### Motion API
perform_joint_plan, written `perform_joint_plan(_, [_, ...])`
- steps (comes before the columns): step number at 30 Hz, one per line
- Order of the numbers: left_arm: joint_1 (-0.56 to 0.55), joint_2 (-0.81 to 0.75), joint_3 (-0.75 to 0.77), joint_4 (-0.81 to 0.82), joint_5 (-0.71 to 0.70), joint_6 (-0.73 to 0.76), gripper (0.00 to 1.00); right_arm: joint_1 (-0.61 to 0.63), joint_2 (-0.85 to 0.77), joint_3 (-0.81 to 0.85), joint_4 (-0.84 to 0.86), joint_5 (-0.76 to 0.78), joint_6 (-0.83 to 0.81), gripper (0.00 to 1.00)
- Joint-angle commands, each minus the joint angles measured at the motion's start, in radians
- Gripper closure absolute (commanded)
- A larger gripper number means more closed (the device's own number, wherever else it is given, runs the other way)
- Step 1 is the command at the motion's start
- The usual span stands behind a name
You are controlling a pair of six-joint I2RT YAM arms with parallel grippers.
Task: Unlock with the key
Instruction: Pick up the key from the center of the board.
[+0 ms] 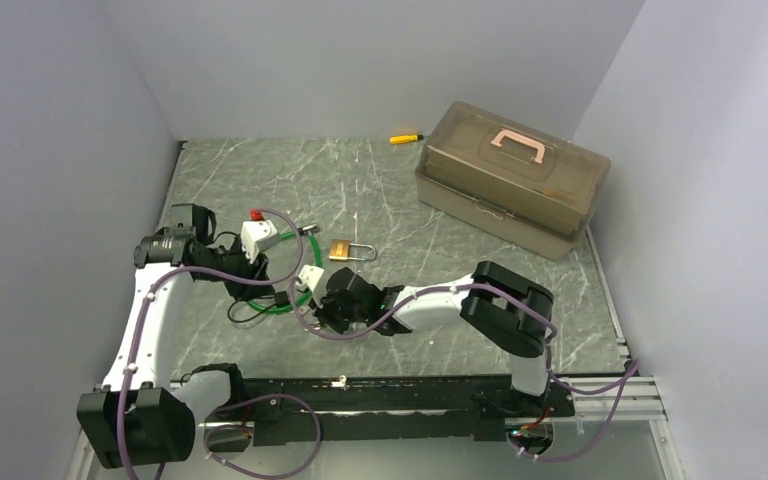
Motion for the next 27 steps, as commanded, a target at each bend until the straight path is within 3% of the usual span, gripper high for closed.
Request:
perform_joint_plan(1, [0.007, -0.044, 0.022, -0.004, 0.148, 0.041, 0.6, -0.03, -0.1, -0.05, -0.001, -0.026, 0.016, 1.0])
perform_joint_plan(4, [0.007, -0.053, -0.02, 0.004, 0.207, 0.074, 0.55, -0.055, -0.182, -0.098, 0.033, -0.076, 0.042, 1.0])
perform_joint_plan(9, [0.001, -0.031, -0.031, -0.02, 0.277, 0.125, 0.55, -0.077, -0.304, -0.146, 0.07, -0.14, 0.076, 1.0])
perform_joint_plan(18, [-0.118, 0.0, -0.014, -0.034, 0.358, 0.171, 0.52, -0.118, -0.49, -0.16, 0.114, -0.237, 0.174, 1.0])
perform_joint_plan(21, [-0.121, 0.016, 0.014, -0.102, 0.39, 0.244, 0.43, -0.141, -0.537, -0.165, 0.164, -0.279, 0.231, 1.0])
perform_joint_plan(27, [-0.124, -0.014, -0.006, -0.095, 0.452, 0.268, 0.41, -0.149, -0.581, -0.132, 0.191, -0.34, 0.285, 1.0])
